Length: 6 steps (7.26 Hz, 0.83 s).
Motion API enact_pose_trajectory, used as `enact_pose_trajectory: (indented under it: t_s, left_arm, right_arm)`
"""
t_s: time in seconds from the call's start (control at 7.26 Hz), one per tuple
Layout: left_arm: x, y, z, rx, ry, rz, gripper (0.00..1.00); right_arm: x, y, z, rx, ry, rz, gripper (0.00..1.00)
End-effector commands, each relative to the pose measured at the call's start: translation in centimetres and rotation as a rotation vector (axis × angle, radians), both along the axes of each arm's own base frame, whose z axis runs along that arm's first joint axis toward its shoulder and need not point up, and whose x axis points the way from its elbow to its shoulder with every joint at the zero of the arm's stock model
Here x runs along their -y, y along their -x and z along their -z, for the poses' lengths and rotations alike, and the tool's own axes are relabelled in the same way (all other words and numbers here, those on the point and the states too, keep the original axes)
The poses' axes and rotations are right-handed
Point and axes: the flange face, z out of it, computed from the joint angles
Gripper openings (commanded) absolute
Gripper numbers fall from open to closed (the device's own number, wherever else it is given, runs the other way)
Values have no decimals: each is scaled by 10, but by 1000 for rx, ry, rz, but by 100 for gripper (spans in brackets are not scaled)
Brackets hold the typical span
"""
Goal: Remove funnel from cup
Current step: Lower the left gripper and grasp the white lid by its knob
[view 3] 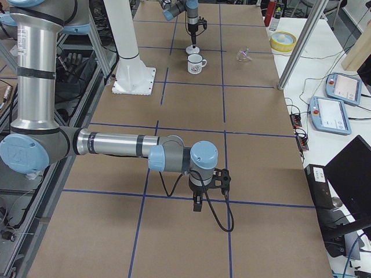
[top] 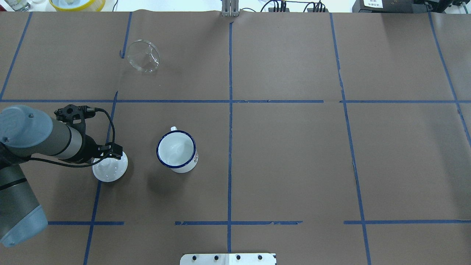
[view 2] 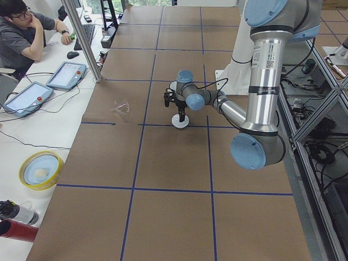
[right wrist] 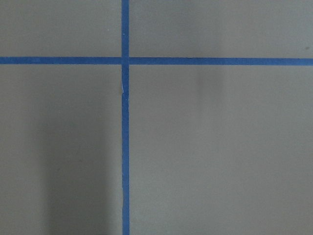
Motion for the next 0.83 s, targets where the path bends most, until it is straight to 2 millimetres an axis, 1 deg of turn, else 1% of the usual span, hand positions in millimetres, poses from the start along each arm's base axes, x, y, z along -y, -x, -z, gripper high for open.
enact_pose_trajectory:
  t_s: [0.0, 0.41, 0.69]
  left_arm:
    - [2, -9, 0, 3, 6, 0, 90]
    - [-5, -14, -3, 8, 10, -17, 90]
    - [-6, -13, -5, 13, 12, -18, 90]
  right_arm:
    - [0, 0, 0, 0, 0, 0, 100]
    - [0, 0, 0, 0, 0, 0, 100]
    - [0, 0, 0, 0, 0, 0, 100]
